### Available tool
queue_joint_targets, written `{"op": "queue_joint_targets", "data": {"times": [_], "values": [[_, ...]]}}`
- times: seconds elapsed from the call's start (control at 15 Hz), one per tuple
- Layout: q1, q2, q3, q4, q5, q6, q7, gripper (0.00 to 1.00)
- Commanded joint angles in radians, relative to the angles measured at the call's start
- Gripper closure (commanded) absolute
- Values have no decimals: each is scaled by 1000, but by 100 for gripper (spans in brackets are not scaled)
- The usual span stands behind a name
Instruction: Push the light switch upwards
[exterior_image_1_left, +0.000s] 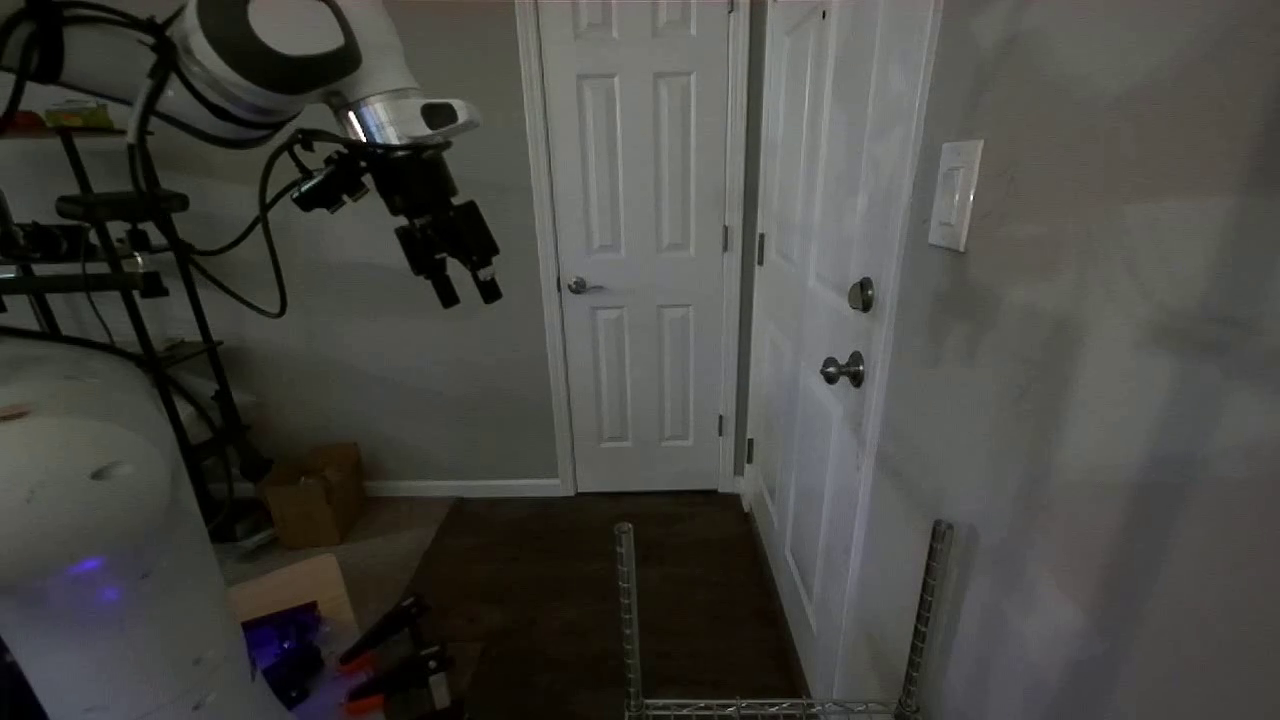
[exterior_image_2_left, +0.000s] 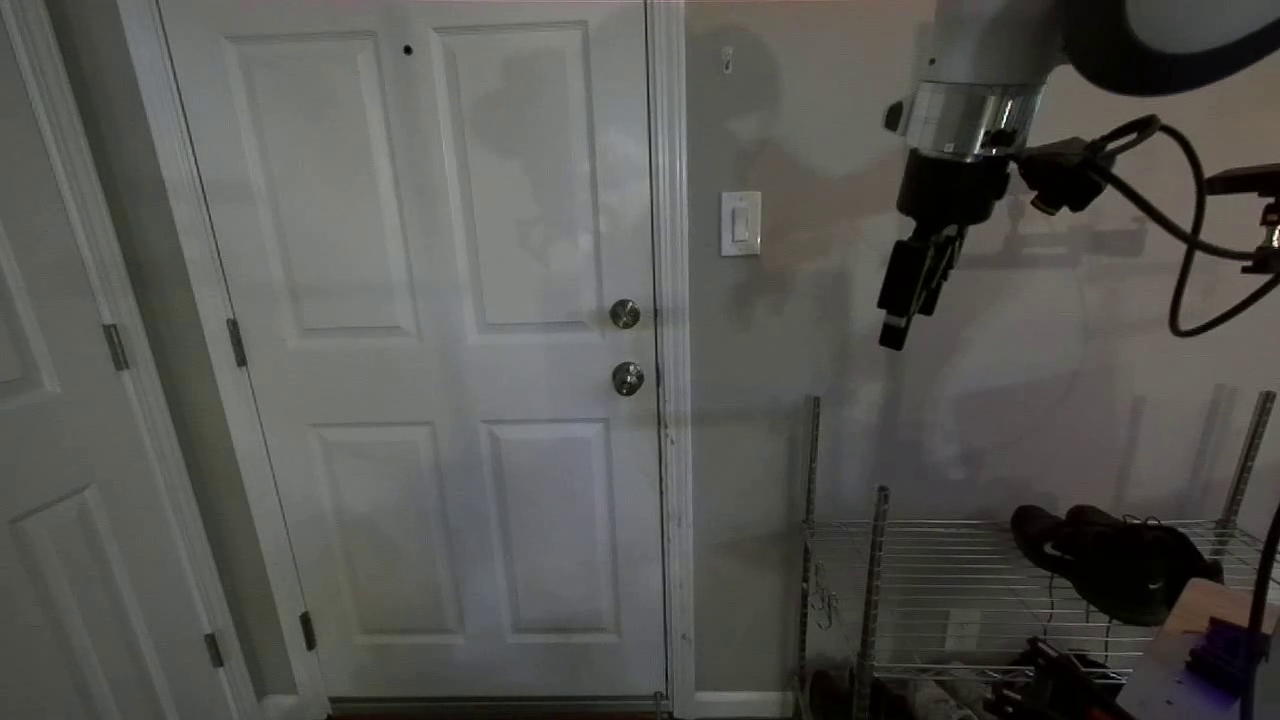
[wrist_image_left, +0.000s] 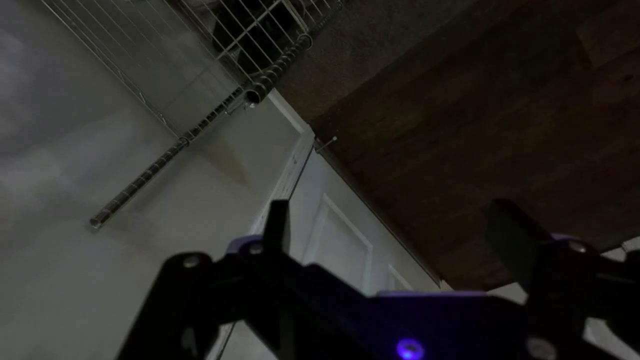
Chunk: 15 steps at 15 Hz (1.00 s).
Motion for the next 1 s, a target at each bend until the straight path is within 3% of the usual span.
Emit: {"op": "queue_joint_targets", "data": {"times": [0.0, 0.07, 0.13, 0.33, 0.8, 0.93], "values": [[-46, 105, -36, 18, -67, 120, -41, 0], [-61, 135, -45, 26, -89, 158, -43, 0], [-78, 169, -56, 36, -118, 204, -50, 25], [-142, 268, -58, 80, -228, 322, -47, 40], [-289, 459, -41, 200, -489, 527, 23, 87], [-325, 503, -35, 244, -565, 553, 57, 95]]}}
